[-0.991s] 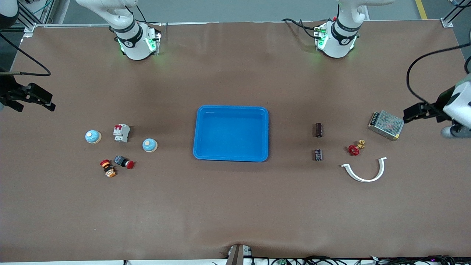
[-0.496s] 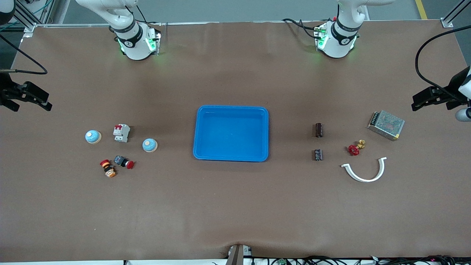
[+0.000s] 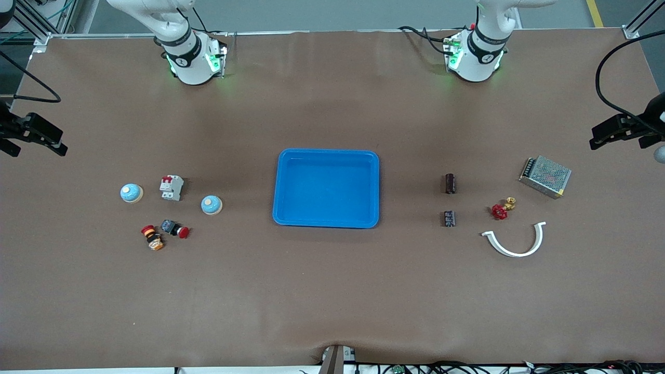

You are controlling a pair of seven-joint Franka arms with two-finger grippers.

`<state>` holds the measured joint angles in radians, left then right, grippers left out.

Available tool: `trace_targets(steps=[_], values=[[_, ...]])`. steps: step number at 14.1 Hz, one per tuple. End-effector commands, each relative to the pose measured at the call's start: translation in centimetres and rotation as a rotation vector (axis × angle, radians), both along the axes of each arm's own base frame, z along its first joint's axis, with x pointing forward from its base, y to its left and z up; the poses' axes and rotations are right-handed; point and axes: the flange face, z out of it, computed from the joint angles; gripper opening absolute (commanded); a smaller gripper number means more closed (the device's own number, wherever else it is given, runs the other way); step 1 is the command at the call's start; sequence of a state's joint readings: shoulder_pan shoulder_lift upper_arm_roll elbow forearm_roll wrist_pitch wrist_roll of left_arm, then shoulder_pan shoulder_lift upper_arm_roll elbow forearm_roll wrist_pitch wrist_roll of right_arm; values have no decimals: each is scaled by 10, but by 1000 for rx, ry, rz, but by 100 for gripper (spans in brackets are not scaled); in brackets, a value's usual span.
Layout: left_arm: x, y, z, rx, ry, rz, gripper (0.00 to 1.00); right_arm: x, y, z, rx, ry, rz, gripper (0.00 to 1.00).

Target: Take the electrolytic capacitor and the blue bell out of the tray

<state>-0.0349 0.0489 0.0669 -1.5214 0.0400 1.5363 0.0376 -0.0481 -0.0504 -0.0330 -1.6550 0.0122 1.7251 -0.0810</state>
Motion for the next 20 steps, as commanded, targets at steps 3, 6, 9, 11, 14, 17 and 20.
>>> trace_targets(steps=[3,6,9,11,14,17,20], values=[[-16,-3,20,-29,-28,-21,100,1,-15,17,-29,-18,32,100],[-22,-26,34,-52,-56,-42,100,0,-20,19,-30,-23,32,100],[-22,-33,40,-54,-69,-53,100,0,-20,19,-22,-22,26,100],[-13,-33,39,-50,-73,-59,100,0,-20,19,-17,-23,23,100],[-3,-46,31,-53,-58,-82,100,-1,-20,18,-13,-12,20,100],[5,-51,16,-98,-32,-79,100,-2,-21,16,-9,6,1,100],[8,-52,10,-93,-23,-80,100,-2,-20,18,-4,1,-36,100]])
